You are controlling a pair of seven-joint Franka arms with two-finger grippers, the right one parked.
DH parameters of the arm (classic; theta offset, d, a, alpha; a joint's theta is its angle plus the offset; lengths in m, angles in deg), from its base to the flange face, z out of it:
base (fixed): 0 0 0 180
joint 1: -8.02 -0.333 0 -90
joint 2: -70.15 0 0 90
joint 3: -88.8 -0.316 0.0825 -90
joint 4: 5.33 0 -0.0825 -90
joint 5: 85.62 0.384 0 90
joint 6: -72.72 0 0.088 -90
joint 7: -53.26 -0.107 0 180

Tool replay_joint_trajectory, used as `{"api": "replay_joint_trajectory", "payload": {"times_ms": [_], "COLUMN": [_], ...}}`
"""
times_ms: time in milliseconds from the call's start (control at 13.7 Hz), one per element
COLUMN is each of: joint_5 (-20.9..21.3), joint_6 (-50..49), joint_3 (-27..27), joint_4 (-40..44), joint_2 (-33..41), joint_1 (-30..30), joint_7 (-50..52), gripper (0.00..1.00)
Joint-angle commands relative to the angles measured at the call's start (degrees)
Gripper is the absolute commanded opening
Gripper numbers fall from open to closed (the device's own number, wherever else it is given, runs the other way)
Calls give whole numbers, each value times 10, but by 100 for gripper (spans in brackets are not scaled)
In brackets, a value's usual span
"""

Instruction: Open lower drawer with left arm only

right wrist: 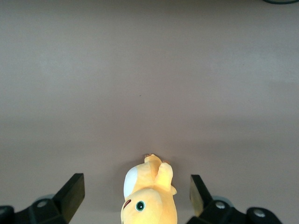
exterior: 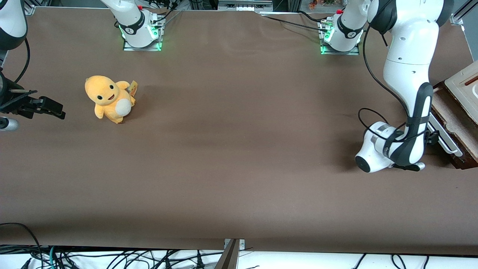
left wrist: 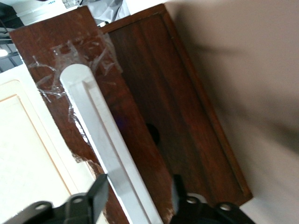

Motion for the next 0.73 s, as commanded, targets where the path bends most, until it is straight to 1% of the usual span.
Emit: {"api": "replay_joint_trajectory", "payload": {"times_ms": [0,73,219,365,438,510,656], "joint_5": [-41,-64,-127,-198,-240,-283,-354], "joint_6": [-7,-9,-15,-15,-15,-15,-14], "joint_3": [-3,-3,-3,-3,-3,-3,2], "joint_4": [55,68,104,139,159,170,178], "joint_2": [-11,-9,-6,-5,1,8,33], "joint_1": [13,17,27,34,34,34,34], "joint_7": [-17,-17,-18,-18,-18,-18,-19], "gripper": [100,100,100,100,100,100,100]}}
